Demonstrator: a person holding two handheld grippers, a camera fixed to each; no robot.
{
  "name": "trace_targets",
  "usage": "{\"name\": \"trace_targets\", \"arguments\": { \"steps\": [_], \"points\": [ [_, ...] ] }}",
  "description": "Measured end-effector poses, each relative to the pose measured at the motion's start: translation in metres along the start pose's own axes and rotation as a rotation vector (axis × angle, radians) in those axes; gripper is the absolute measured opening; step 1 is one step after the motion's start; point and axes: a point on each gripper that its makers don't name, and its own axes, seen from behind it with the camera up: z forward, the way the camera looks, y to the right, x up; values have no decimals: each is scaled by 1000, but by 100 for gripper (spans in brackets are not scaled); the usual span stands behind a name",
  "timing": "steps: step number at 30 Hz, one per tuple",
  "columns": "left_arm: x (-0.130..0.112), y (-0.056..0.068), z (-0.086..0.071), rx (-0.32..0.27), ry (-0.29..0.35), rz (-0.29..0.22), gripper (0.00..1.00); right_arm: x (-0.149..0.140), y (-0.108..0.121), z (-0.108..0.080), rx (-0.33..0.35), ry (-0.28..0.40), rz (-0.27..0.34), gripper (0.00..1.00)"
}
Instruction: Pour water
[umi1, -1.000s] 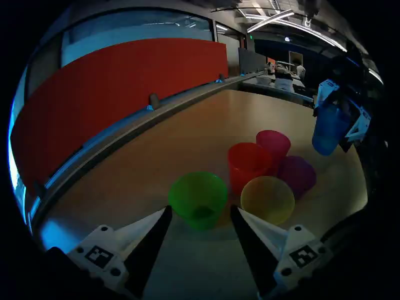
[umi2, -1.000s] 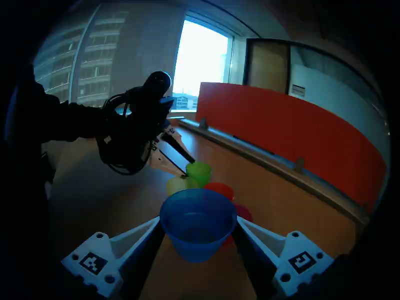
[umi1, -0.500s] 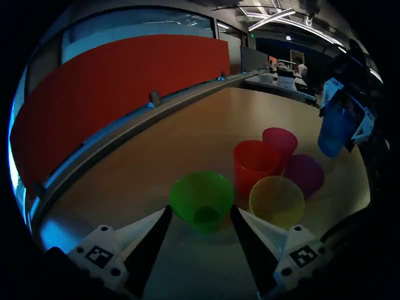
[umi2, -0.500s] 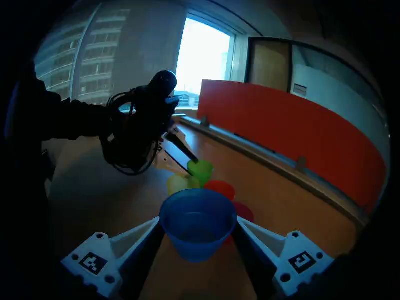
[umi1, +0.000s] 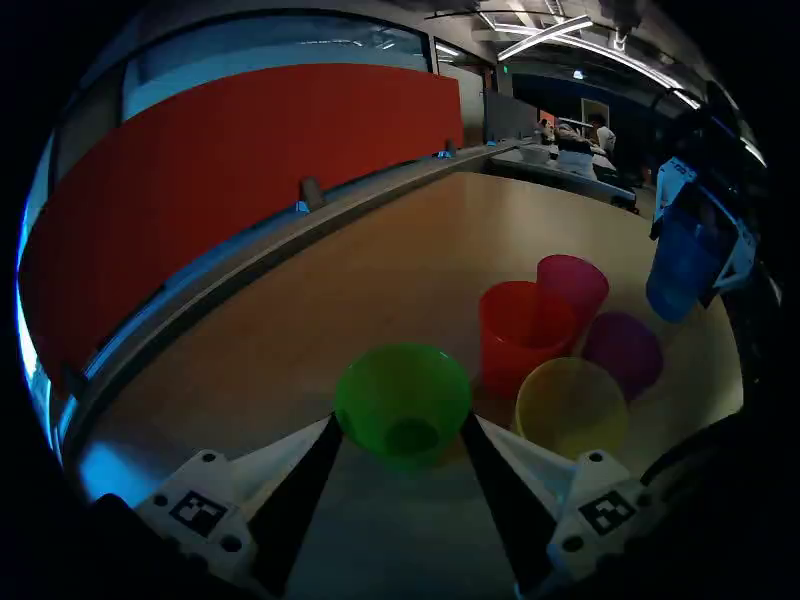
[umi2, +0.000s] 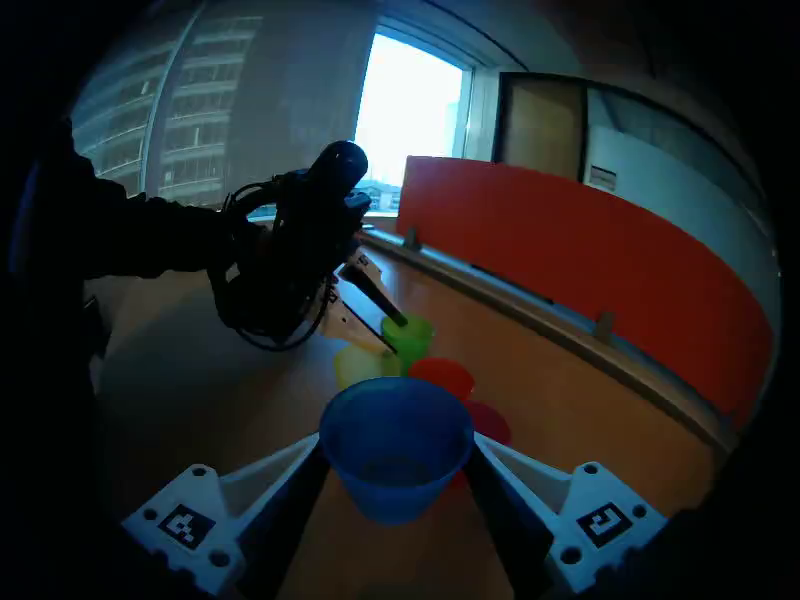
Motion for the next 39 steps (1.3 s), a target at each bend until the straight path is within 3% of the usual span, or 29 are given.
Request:
{"name": "trace_targets", "arguments": {
  "steps": [18, 39],
  "points": [
    [3, -5, 13, 3, -3, 0, 86, -3, 0, 2, 3, -7, 1, 90],
    [10, -12, 10, 37, 42, -35, 84, -2, -1, 0, -1, 8, 9, 90]
  ]
}}
